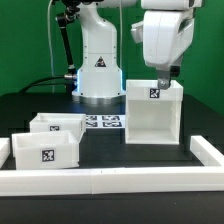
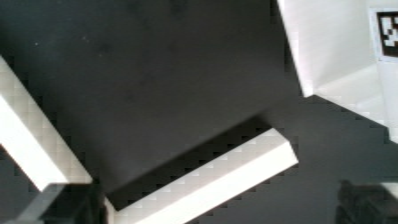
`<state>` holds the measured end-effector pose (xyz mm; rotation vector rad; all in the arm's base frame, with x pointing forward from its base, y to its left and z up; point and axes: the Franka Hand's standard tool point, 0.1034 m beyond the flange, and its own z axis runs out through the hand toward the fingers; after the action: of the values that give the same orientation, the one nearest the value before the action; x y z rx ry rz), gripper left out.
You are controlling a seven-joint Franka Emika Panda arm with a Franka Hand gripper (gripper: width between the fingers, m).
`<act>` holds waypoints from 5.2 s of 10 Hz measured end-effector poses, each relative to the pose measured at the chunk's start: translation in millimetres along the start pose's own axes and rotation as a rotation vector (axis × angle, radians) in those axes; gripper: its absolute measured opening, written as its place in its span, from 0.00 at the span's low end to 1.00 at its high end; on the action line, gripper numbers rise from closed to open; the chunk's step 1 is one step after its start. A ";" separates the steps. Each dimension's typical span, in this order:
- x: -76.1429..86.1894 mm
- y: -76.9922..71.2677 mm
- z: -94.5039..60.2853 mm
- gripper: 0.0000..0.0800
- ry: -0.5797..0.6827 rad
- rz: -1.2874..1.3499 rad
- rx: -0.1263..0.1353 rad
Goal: Assemble drawer
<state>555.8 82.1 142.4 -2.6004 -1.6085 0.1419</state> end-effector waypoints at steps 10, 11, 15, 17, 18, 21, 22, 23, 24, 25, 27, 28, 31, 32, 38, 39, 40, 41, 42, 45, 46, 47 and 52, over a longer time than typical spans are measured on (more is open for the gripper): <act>-29.7 -44.4 3.2 0.81 0.036 0.529 0.004; -29.3 -43.4 3.0 0.81 0.037 0.555 0.003; -29.8 -47.1 3.6 0.81 0.038 0.863 0.007; -35.1 -71.3 5.8 0.81 0.035 1.078 -0.005; -32.3 -86.3 8.9 0.81 0.037 1.126 -0.020; -20.8 -120.3 26.8 0.81 0.065 1.113 -0.040; -17.7 -124.0 32.3 0.81 0.070 1.121 -0.042; -13.4 -125.0 38.5 0.81 0.077 1.123 -0.040; -10.9 -126.3 44.6 0.81 0.086 1.125 -0.039; -10.5 -128.0 50.2 0.81 0.088 1.125 -0.037; -11.5 -129.1 53.7 0.81 0.086 1.126 -0.036; -11.7 -129.2 54.1 0.81 0.086 1.126 -0.036; -12.0 -129.5 54.9 0.42 0.087 1.124 -0.036; -11.9 -129.5 55.0 0.21 0.087 1.124 -0.036; -11.8 -129.4 55.0 0.05 0.087 1.123 -0.035; -11.8 -129.4 55.0 0.05 0.087 1.123 -0.035; -11.9 -129.4 55.0 0.05 0.087 1.123 -0.035; -12.0 -128.4 54.9 0.05 0.087 1.121 -0.035; -11.5 -117.6 53.5 0.05 0.091 1.114 -0.035; -0.2 -72.1 47.6 0.05 0.132 1.123 -0.039; 3.8 -51.8 45.0 0.05 0.153 1.128 -0.045; 8.6 -34.4 42.7 0.05 0.175 1.136 -0.053; 22.7 26.9 34.2 0.05 0.235 1.167 -0.080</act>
Offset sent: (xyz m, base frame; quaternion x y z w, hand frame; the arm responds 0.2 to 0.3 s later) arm 0.0000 0.0000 0.0000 0.0000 0.0000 0.0000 1.0000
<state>585.6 91.0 104.5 -3.0672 0.1070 -0.1638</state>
